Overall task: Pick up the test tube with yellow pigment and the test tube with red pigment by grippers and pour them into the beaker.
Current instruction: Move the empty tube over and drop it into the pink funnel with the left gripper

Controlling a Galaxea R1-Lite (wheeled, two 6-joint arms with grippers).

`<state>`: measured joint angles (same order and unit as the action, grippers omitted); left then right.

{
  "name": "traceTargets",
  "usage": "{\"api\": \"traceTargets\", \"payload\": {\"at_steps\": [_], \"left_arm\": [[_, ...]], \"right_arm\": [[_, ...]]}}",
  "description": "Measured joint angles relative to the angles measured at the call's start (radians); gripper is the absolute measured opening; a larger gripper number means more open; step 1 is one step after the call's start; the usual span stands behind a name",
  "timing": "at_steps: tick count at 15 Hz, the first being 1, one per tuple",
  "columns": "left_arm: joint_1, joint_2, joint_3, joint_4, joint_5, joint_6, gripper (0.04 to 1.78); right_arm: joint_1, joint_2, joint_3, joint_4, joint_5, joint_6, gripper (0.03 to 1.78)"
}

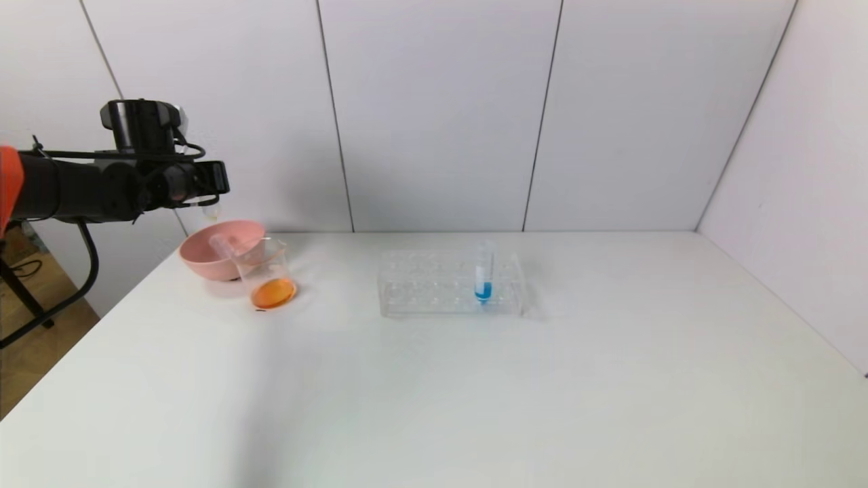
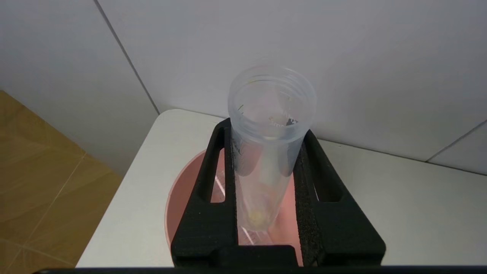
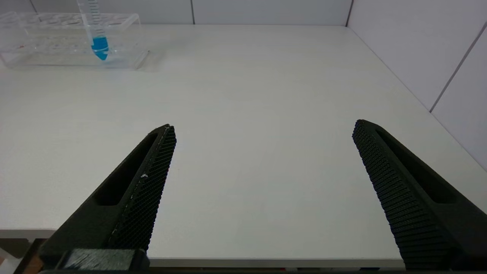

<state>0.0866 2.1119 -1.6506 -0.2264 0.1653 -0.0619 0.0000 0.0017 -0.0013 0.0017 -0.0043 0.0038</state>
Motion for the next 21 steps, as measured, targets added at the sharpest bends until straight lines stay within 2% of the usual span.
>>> {"api": "traceTargets", "payload": {"at_steps": [12, 16, 21], "left_arm": [[0.011, 0.121, 0.004, -0.063, -0.021, 0.002, 0.44], [0.011, 0.132, 0.019, -0.063, -0.079, -0.001, 0.44], [0.011, 0.133, 0.012, -0.061, -0.080, -0.006, 0.44]], "right_arm": [[0.000, 0.000, 0.000, 0.000, 0.000, 0.000, 1.70], [0.001, 0.000, 0.000, 0.000, 0.000, 0.001, 1.70], [0.000, 0.000, 0.000, 0.000, 0.000, 0.001, 1.70]]}}
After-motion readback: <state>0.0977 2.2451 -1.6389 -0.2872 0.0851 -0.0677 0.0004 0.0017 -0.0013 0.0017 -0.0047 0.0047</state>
